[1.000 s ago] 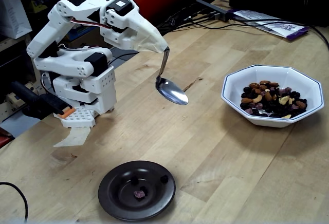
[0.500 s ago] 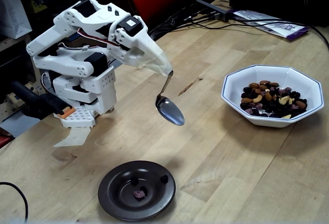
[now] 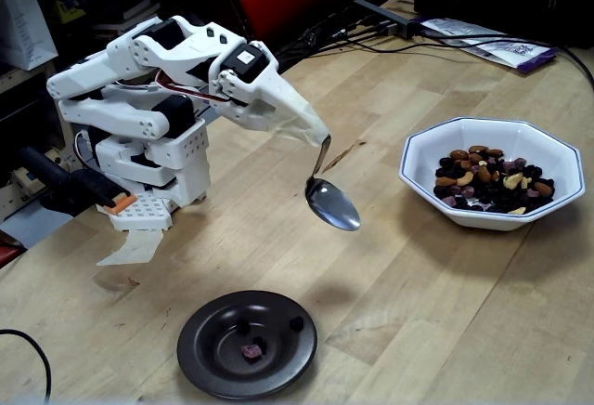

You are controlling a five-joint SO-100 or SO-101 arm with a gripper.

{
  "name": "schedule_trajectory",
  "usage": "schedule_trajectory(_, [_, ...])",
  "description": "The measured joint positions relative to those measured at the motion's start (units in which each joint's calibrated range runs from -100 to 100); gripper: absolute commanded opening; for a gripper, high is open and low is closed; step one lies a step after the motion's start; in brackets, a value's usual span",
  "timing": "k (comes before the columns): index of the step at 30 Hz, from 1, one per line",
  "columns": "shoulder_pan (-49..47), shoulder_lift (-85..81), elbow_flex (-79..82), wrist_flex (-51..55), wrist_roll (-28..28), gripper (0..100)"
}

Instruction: Use spoon to transfer food from the white bowl to brown plate

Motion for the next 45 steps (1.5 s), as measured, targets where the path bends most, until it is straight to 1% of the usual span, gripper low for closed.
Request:
schedule_trajectory(13, [0.0, 0.0, 4.9, -3.2, 0.0, 5])
schedule_trajectory(26, [0.0, 0.2, 14.4, -18.4, 0.0, 5])
schedule_trajectory(36, [0.0, 0.2, 16.8, -28.5, -0.2, 5])
schedule_trajectory(45, [0.0, 0.2, 16.8, -31.0, -0.2, 4])
